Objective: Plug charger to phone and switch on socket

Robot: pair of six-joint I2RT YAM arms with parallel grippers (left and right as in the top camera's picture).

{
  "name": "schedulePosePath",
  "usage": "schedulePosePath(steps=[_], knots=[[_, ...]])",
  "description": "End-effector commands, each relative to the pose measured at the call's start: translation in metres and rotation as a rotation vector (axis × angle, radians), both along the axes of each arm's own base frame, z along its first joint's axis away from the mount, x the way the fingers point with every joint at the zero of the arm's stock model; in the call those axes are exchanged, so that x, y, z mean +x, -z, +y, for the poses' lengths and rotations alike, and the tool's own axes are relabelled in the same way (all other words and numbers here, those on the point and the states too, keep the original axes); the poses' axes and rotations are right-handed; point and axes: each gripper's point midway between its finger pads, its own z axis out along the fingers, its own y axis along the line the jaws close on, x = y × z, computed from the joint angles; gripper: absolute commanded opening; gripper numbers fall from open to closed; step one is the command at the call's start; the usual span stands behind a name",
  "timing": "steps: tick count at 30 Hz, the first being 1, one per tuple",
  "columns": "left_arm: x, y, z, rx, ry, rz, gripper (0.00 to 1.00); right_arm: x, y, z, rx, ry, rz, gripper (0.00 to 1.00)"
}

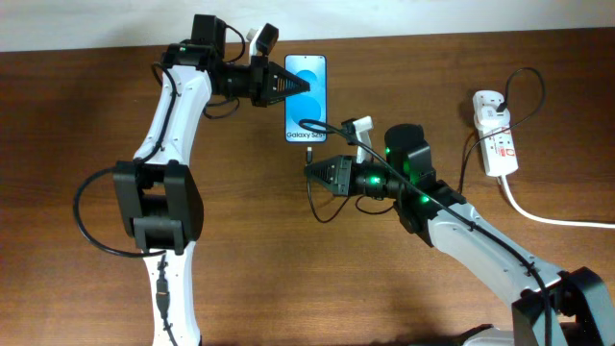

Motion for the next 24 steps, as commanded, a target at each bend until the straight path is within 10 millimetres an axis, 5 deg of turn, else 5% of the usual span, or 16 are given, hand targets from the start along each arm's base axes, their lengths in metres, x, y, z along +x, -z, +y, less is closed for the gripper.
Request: schedulePosePath(steps=[1,24], knots=[[-0.005,-0.015,-0.001,-0.056,0.023,-0.028,0.0,0.001,-0.006,0.002,0.017,-0.016,-0.007,0.04],[-0.011,-0.013,-0.014,-0.048,0.048,-0.023,0.0,0.016,-0.006,-0.005,-0.027,0.054,-0.084,0.04]])
